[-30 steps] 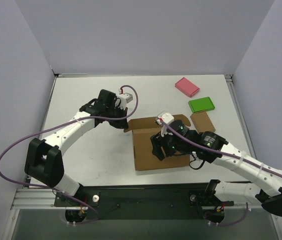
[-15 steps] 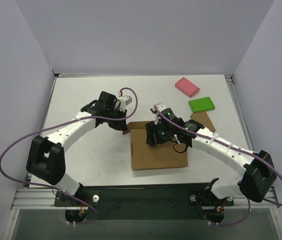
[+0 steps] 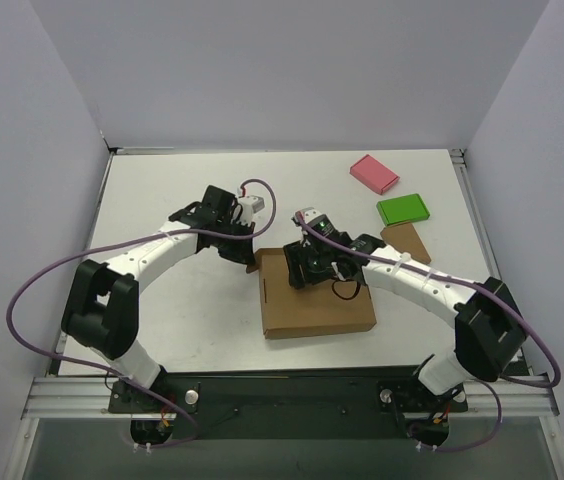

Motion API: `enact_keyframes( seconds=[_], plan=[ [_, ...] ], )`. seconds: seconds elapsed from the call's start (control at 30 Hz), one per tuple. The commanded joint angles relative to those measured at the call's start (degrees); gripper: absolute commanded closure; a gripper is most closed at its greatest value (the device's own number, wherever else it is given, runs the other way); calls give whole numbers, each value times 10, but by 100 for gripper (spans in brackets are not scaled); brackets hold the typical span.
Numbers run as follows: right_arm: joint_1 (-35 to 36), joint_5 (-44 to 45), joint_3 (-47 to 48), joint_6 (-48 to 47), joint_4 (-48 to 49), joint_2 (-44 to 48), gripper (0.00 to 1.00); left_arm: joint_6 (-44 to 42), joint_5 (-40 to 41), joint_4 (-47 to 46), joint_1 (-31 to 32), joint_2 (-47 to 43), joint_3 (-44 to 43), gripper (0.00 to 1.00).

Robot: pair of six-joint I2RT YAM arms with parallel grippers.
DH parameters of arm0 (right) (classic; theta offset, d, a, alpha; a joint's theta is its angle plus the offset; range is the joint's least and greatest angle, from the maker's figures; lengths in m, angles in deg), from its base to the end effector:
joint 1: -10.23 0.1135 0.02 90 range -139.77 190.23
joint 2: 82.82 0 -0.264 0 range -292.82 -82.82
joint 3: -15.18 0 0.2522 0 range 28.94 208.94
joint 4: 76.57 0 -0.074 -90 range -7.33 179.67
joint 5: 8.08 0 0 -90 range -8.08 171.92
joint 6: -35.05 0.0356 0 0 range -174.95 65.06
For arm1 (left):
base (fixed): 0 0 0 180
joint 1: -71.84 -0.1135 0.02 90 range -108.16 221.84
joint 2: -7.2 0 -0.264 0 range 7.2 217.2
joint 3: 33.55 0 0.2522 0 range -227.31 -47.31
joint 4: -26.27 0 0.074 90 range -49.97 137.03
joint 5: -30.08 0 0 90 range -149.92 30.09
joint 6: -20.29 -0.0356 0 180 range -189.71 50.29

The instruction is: Fold the paper box

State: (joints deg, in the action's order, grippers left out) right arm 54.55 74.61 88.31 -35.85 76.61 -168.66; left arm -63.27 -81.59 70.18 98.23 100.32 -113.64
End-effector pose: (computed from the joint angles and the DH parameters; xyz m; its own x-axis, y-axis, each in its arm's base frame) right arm 0.2338 0.2346 0.2517 -0.6800 -0.2104 -0.7023 -0.5722 0.7513 0.3289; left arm 0.2974 -0.1622 0.2305 -0.8126 0.2868 -0.5074 0.5056 0.7800 -0.3687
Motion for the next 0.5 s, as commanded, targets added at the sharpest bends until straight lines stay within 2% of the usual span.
enact_keyframes(
  seconds=[0.0, 0.13, 0.27, 0.47],
  plan=[
    [-1, 26, 12, -7, -20, -49, 45, 12, -38, -42, -5, 20, -13, 100],
    [8, 41, 0, -19, -21, -68, 44, 17, -44, -40, -25, 57, -14, 100],
    [48, 70, -3, -26, -32, -81, 42, 29, -60, -52, -38, 84, -9, 100],
    [75, 118, 4, -6, -44, -31, 29, 34, -82, -55, -53, 102, -11, 100]
  ],
)
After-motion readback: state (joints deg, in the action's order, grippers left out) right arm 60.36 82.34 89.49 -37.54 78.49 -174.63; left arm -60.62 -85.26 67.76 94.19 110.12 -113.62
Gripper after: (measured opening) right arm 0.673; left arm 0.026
